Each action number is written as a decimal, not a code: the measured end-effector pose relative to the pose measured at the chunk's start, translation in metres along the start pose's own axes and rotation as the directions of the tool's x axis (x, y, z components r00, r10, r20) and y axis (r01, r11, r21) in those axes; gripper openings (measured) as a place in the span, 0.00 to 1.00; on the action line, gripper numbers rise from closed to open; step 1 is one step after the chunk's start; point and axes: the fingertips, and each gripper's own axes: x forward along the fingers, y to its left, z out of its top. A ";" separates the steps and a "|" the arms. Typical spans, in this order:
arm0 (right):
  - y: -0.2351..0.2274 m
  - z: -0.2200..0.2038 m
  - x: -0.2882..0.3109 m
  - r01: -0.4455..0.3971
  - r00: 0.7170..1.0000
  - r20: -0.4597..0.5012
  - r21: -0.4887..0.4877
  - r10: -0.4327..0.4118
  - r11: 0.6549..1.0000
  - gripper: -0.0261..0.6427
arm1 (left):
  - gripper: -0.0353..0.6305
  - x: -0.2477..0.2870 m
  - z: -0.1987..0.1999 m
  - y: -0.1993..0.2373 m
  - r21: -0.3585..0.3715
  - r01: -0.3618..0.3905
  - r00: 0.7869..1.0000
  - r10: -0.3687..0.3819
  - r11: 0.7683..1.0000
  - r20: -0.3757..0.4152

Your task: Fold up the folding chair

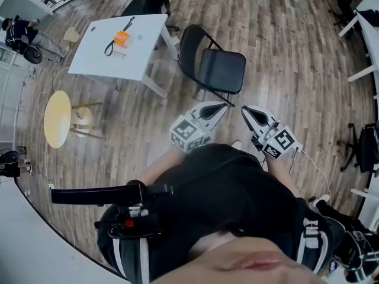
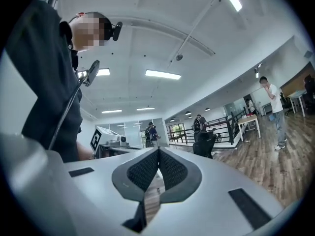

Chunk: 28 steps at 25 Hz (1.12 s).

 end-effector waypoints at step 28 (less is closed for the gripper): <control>-0.072 -0.004 -0.035 -0.105 0.994 -0.011 0.009 0.106 0.994 0.05 | 0.06 0.073 -0.003 0.001 -0.028 -0.115 0.993 0.115 0.993 -0.019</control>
